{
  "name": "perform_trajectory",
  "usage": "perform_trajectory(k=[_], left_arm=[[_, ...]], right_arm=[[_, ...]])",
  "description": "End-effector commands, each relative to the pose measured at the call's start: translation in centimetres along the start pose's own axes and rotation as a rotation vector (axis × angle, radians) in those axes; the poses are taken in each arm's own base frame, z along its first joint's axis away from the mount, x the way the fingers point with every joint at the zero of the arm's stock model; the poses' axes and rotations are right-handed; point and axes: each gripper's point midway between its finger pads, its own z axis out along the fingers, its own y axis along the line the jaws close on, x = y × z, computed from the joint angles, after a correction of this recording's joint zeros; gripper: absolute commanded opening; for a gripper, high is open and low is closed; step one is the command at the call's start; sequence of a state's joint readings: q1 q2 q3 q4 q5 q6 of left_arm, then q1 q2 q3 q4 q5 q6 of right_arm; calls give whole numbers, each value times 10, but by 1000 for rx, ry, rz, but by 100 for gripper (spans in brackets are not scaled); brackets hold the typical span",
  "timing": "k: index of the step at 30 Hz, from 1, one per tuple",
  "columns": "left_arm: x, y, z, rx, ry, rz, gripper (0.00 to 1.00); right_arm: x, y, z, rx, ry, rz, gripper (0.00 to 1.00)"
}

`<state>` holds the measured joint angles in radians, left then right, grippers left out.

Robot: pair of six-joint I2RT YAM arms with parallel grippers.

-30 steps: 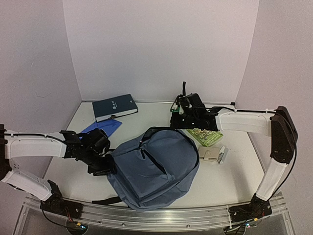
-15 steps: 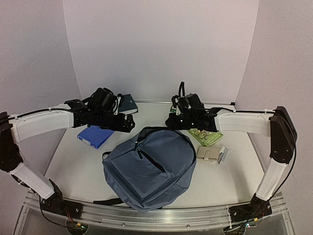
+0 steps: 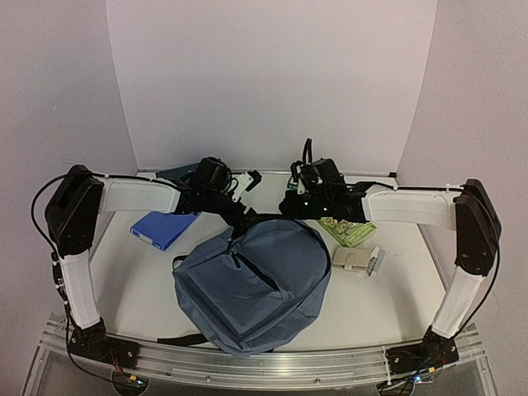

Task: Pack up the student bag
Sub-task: Unzip the student bag at the center of the board.

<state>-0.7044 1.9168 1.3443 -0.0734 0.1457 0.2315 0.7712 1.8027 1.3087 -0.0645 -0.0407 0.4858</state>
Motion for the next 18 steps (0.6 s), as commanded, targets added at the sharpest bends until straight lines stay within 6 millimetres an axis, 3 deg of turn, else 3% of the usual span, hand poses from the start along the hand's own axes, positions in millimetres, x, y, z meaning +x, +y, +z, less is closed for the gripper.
perform_trajectory(k=[1,11,18], left_arm=[[-56,-14,3,112,-177,91,95],[-48,-45,8,313,-142,16,94],[-29,-27,38,215,-71,22,89]], right_arm=[[-22,15,-12,-37,-73,11,0],[-24,12,-10,-21,-82,13,0],[-23,13,-9,-24,-77,15,0]])
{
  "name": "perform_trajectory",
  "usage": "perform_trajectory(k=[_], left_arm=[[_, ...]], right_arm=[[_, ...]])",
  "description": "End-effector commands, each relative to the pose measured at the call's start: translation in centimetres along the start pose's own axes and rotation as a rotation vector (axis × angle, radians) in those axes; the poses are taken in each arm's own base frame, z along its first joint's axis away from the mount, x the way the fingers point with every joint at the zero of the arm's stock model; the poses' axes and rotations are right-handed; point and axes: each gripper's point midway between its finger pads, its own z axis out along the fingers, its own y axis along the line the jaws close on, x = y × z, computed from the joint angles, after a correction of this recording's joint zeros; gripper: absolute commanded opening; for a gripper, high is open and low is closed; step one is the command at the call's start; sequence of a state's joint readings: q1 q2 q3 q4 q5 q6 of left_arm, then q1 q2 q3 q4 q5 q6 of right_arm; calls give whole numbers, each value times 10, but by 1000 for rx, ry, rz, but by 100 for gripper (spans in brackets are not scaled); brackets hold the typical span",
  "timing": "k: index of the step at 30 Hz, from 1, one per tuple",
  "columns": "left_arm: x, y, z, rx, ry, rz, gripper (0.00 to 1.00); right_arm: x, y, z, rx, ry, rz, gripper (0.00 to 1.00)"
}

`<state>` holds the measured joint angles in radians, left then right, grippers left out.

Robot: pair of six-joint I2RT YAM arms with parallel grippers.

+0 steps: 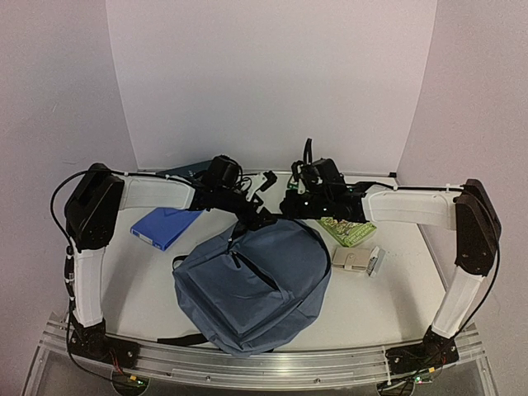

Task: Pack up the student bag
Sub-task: Unzip the student bag at the center of the board.

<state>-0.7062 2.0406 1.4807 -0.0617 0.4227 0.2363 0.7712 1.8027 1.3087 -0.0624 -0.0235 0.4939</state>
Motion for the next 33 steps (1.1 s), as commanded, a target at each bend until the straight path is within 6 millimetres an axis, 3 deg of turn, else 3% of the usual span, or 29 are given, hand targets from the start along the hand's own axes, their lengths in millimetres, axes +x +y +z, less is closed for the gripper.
perform_trajectory(k=[1,3,8,12,16,23,29,33], left_arm=[[-1,23,14,-86,17,11,86],[-3,33,15,-136,14,14,76],[-8,47,11,-222,-1,-9,21],[-7,57,-1,-301,-7,-65,2],[-4,62,-15,-357,10,-169,0],[8,63,-38,-386,16,-400,0],[25,80,-70,-446,3,-592,0],[52,101,-95,-525,14,-728,0]], right_arm=[[-21,15,-9,-37,-65,5,0],[-19,13,-9,-29,-65,4,0],[-17,2,-16,13,-74,4,0],[-6,-23,-27,116,-78,-10,0],[16,-65,-32,301,-54,-40,0],[36,-107,-37,488,-52,-53,0],[42,-117,-37,542,-48,-35,0],[50,-112,-38,498,-15,-12,0]])
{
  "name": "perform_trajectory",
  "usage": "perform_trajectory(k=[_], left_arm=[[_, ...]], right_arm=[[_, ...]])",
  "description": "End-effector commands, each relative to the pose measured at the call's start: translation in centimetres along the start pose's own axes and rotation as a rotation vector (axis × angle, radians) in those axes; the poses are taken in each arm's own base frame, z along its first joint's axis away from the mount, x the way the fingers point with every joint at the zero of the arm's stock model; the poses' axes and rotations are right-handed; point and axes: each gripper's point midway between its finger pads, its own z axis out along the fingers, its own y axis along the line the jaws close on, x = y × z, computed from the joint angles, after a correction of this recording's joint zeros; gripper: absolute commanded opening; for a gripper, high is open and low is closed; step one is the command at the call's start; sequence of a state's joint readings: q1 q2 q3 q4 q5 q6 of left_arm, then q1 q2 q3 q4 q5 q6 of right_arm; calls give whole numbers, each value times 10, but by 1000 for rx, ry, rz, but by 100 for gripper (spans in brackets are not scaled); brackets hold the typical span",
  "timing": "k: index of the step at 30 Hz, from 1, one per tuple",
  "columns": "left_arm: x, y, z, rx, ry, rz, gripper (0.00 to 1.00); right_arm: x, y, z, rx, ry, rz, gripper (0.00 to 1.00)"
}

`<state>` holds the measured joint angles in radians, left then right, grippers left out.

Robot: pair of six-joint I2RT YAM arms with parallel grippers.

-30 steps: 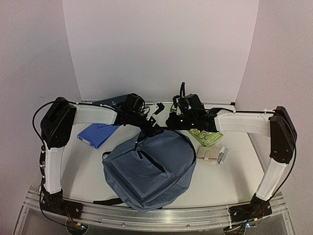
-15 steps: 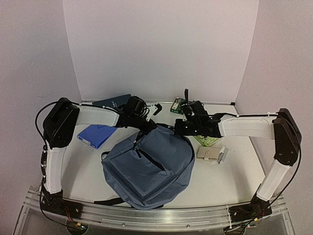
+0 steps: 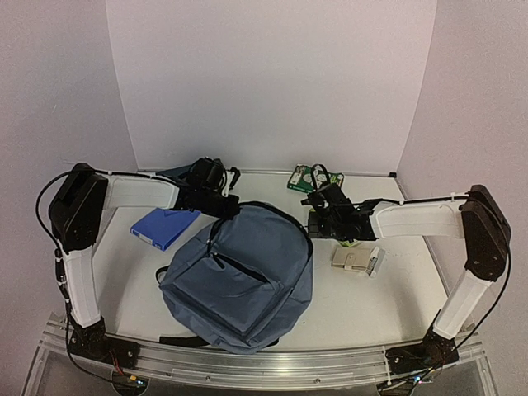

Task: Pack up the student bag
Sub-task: Unzip the student bag at the center of the board.

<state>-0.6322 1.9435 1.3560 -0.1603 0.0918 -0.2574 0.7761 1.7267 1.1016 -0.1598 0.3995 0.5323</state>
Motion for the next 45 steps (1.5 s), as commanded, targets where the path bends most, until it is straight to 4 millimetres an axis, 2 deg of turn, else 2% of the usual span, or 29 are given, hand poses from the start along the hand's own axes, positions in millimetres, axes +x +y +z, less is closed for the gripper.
perform_trajectory(k=[1,7,14,20,23,27,32,35,37,40,43,45], left_arm=[[-22,48,-38,-110,-77,-222,0],[-1,84,-46,-216,-70,-335,0],[21,115,-50,-310,-54,-408,0],[19,125,-52,-321,-89,-478,0],[15,125,-50,-313,-107,-502,0],[7,122,-48,-288,-127,-508,0],[-1,120,-52,-287,-131,-451,0],[-7,108,-52,-224,-126,-386,0],[-5,103,-53,-192,-115,-347,1],[5,98,-53,-164,-87,-323,1],[14,93,-52,-136,-55,-312,5],[16,89,-53,-114,-47,-300,16]], right_arm=[[12,-6,-7,0,44,13,0],[50,38,-19,-265,229,-19,0],[70,53,-51,-415,313,-28,0],[110,71,-66,-479,420,-70,0],[131,77,-65,-471,462,-101,0],[146,70,-51,-404,478,-113,0],[144,86,-59,-447,475,-136,0],[126,84,-60,-421,407,-129,3],[106,85,-60,-402,345,-128,23],[84,89,-53,-399,300,-139,44],[64,86,-32,-385,274,-160,57],[52,90,-21,-408,266,-194,61]])
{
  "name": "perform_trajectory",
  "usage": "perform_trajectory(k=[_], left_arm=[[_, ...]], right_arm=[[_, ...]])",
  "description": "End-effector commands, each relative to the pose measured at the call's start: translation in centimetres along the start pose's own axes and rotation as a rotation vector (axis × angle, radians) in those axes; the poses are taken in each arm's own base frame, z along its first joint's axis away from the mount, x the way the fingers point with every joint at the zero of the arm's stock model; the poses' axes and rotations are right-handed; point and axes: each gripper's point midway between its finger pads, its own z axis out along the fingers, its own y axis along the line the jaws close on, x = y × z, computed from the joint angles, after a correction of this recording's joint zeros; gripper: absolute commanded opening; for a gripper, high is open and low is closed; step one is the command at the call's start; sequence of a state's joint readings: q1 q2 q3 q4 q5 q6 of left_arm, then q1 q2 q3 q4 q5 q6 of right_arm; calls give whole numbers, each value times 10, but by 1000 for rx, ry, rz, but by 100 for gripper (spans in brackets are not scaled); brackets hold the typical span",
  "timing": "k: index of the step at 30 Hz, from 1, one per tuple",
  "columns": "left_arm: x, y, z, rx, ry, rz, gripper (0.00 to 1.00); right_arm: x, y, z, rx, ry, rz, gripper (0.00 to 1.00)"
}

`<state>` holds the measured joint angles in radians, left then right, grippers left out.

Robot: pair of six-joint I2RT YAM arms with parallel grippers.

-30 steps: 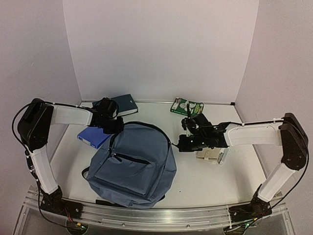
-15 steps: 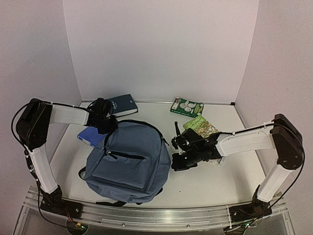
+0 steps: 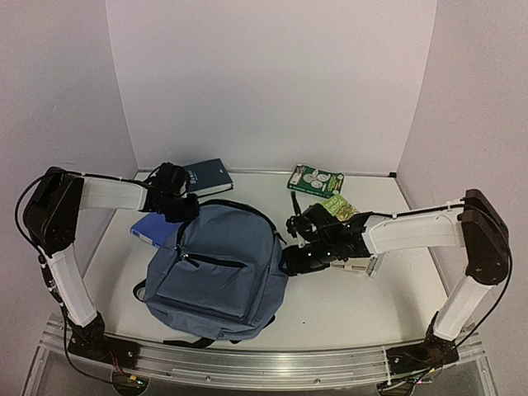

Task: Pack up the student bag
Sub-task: Unzip the student bag at the center of the board.

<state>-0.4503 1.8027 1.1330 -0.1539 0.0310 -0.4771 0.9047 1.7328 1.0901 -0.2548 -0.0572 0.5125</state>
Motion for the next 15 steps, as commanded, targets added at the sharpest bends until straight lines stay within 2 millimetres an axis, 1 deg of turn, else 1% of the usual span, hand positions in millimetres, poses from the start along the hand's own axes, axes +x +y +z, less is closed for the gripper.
perform_trajectory(k=[1,3,4,5,6,10,12,14,15], left_arm=[[-8,-19,-17,99,-27,57,25],[-11,-21,-21,107,-40,87,42],[-15,-24,-23,110,-51,108,54],[-20,-27,-25,118,-58,136,63],[-23,-32,-26,128,-57,173,68],[-43,-59,-26,205,-35,341,79],[-51,-73,-23,249,-35,416,81],[-52,-86,-17,308,-25,485,82],[-52,-92,-14,337,-20,522,82]], right_arm=[[-53,-11,9,9,-75,-78,62],[-65,-11,15,-20,-71,-110,64],[-70,-11,18,-36,-68,-118,65],[-71,-11,23,-58,-55,-128,65],[-74,-13,26,-78,-46,-132,64],[-76,-8,35,-153,-14,-154,58],[-74,-3,38,-186,2,-165,54],[-73,-2,41,-197,8,-167,44],[-73,-2,43,-194,11,-166,35]])
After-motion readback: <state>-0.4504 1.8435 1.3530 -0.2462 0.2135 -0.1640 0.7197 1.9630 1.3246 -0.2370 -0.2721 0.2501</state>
